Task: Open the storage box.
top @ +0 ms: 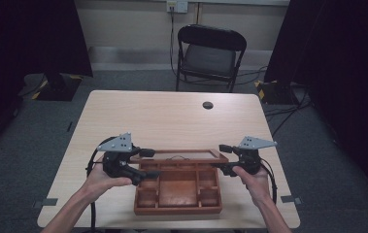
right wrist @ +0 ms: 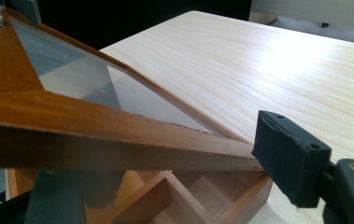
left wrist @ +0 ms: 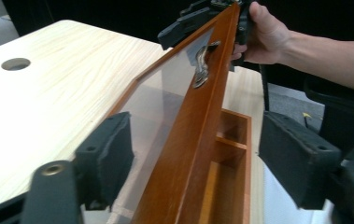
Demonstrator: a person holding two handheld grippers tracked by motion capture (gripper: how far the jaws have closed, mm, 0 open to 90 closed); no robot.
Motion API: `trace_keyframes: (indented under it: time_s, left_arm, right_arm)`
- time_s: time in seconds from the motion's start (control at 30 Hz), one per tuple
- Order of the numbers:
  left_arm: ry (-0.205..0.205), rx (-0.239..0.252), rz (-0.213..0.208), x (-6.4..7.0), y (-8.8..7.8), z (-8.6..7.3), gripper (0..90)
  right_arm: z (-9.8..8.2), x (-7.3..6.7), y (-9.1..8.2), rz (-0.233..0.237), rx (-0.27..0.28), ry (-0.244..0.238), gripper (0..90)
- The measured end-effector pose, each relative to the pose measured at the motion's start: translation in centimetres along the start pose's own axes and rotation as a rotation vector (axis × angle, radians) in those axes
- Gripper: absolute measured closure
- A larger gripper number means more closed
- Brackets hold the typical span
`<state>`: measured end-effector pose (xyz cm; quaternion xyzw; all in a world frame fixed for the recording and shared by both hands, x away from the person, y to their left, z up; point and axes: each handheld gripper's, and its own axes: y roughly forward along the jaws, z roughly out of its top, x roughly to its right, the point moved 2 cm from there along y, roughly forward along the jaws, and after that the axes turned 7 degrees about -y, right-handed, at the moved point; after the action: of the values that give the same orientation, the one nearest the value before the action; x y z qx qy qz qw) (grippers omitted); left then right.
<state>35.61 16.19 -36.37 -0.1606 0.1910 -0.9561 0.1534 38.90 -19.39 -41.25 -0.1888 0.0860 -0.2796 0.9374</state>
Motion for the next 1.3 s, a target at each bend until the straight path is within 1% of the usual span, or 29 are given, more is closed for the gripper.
trace_keyframes:
  time_s: [0.07,0.13,0.2,0.27,0.3,0.37,0.5,0.53,0.6,0.7,0.77,0.8,0.87,0.9,0.97,1.0,1.07,1.13,1.17,1.23,1.27,1.3]
  left_arm:
    - [-0.005,0.005,0.018,-0.4,-0.1,-0.1,28.4]
    - [-0.016,0.016,0.027,-0.7,-0.2,-0.2,28.9]
    - [-0.017,0.016,0.043,-1.0,-0.4,-0.3,29.5]
    - [-0.023,0.027,0.055,-1.2,-0.5,-0.3,30.9]
    - [-0.021,0.026,0.066,-1.3,-0.6,-0.4,31.8]
    - [-0.029,0.043,0.069,-1.5,-0.6,-0.4,36.0]
    - [-0.034,0.047,0.113,-2.1,-0.8,-0.5,37.0]
    - [-0.045,0.056,0.117,-2.3,-0.9,-0.6,37.0]
    - [-0.05,0.065,0.129,-2.6,-1.1,-0.7,37.9]
    - [-0.065,0.091,0.152,-3.2,-1.5,-0.8,42.9]
    - [-0.067,0.111,0.167,-3.5,-1.8,-0.9,46.1]
    - [-0.068,0.116,0.166,-3.6,-1.8,-0.9,47.5]
    - [-0.07,0.114,0.172,-3.9,-2.0,-0.9,50.3]
    - [-0.077,0.115,0.172,-4.0,-2.0,-0.9,51.1]
    - [-0.073,0.108,0.181,-4.3,-1.9,-1.0,52.2]
    - [-0.068,0.102,0.187,-4.4,-1.9,-1.0,52.3]
    - [-0.073,0.101,0.196,-4.5,-1.8,-1.0,53.4]
    - [-0.066,0.099,0.207,-4.7,-1.6,-1.1,54.1]
    - [-0.073,0.105,0.209,-4.8,-1.6,-1.0,54.2]
    - [-0.073,0.105,0.213,-4.9,-1.6,-1.0,54.3]
    - [-0.063,0.105,0.219,-5.0,-1.6,-0.9,54.4]
    - [-0.063,0.107,0.223,-5.1,-1.5,-0.9,54.6]
  right_arm:
    - [0.1,0.0,0.0,-0.001,0.003,0.0,27.9]
    - [0.3,0.1,0.0,-0.005,0.007,-0.003,29.0]
    - [0.5,0.1,0.1,-0.009,0.011,-0.004,29.6]
    - [0.7,0.2,0.1,-0.009,0.017,-0.003,30.0]
    - [0.8,0.2,0.1,-0.008,0.019,-0.003,29.9]
    - [1.0,0.3,0.2,-0.005,0.019,-0.002,29.7]
    - [1.2,0.3,0.3,-0.009,0.03,0.011,29.8]
    - [1.3,0.3,0.3,-0.01,0.034,0.01,29.8]
    - [1.5,0.3,0.3,-0.01,0.039,0.013,29.9]
    - [1.9,0.3,0.3,-0.003,0.046,0.01,30.7]
    - [2.2,0.3,0.4,0.001,0.054,0.006,31.9]
    - [2.3,0.3,0.4,0.004,0.057,0.005,32.9]
    - [2.5,0.3,0.5,0.017,0.066,0.004,36.2]
    - [2.5,0.3,0.5,0.023,0.07,0.007,36.9]
    - [2.6,0.3,0.6,0.031,0.075,0.015,38.6]
    - [2.7,0.3,0.6,0.036,0.076,0.015,38.8]
    - [2.8,0.4,0.8,0.039,0.074,0.015,39.7]
    - [3.0,0.4,0.9,0.045,0.075,0.014,40.3]
    - [3.0,0.4,0.9,0.046,0.075,0.013,40.4]
    - [3.2,0.6,1.0,0.047,0.078,0.014,40.7]
    - [3.2,0.6,1.1,0.047,0.081,0.014,40.9]
    - [3.3,0.7,1.1,0.047,0.082,0.016,40.8]
